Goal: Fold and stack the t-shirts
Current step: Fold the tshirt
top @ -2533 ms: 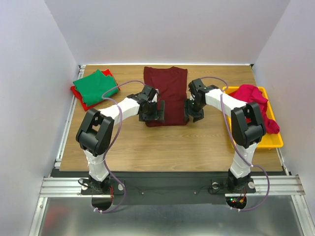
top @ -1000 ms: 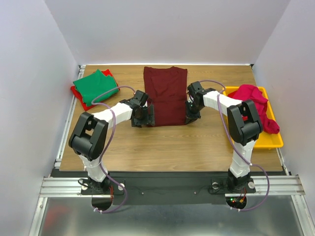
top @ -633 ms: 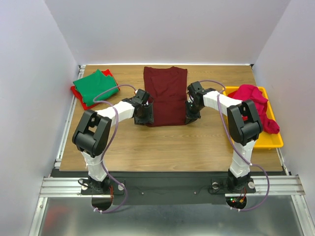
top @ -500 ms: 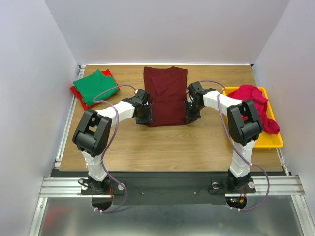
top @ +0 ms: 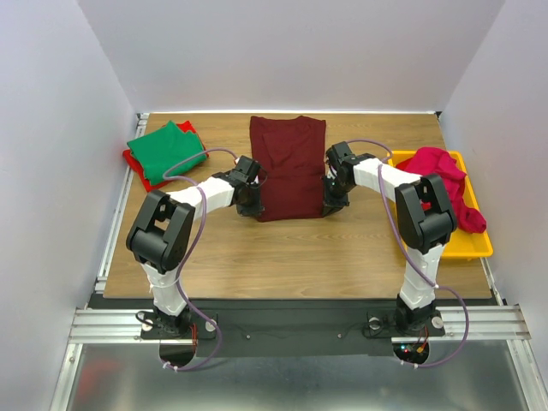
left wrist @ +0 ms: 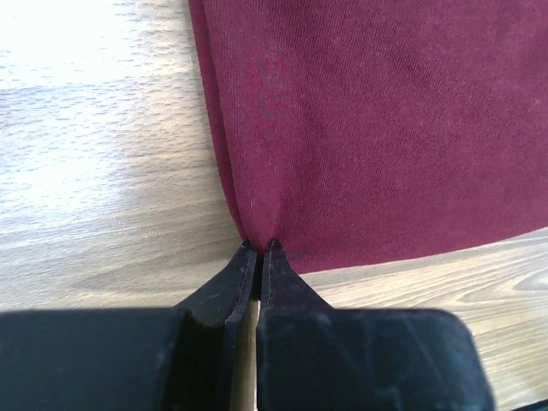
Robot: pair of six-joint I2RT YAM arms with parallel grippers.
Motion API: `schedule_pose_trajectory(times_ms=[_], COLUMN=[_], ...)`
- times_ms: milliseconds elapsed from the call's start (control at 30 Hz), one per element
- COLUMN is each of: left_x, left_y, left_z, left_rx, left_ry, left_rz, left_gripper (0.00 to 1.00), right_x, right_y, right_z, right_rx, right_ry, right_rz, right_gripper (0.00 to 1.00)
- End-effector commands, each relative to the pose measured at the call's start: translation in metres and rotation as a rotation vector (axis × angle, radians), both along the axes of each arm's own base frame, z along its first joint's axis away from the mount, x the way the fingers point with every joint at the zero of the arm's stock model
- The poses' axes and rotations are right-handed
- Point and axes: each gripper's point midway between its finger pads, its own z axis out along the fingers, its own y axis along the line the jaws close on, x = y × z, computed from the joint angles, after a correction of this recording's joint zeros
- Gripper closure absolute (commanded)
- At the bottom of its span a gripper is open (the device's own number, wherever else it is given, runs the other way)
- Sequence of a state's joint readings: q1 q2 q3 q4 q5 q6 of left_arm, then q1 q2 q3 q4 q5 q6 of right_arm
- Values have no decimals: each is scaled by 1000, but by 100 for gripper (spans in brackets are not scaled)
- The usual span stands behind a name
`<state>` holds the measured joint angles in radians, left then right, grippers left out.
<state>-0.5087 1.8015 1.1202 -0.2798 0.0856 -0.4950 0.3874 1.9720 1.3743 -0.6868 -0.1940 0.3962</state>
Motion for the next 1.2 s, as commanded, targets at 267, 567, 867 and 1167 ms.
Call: schedule_pose_trajectory(times_ms=[267, 567, 867, 1167], left_x=[-55, -91, -146, -173], left_y=[0, -15, -22, -35], left_z=[10, 49, 76, 124], left_rx=[-28, -93, -214, -314], left_ry=[97, 131, 228, 254], left_rz=[-147, -188, -177, -173], left_gripper=[100, 100, 100, 100], right_x=[-42, -77, -125, -150], right_y=[-7, -21, -31, -31], right_z=[27, 65, 99, 145], right_rx=[43, 29, 54, 88], right_ry=[13, 48, 120, 146], right_rz=[56, 107, 105, 72], right_gripper=[100, 100, 100, 100])
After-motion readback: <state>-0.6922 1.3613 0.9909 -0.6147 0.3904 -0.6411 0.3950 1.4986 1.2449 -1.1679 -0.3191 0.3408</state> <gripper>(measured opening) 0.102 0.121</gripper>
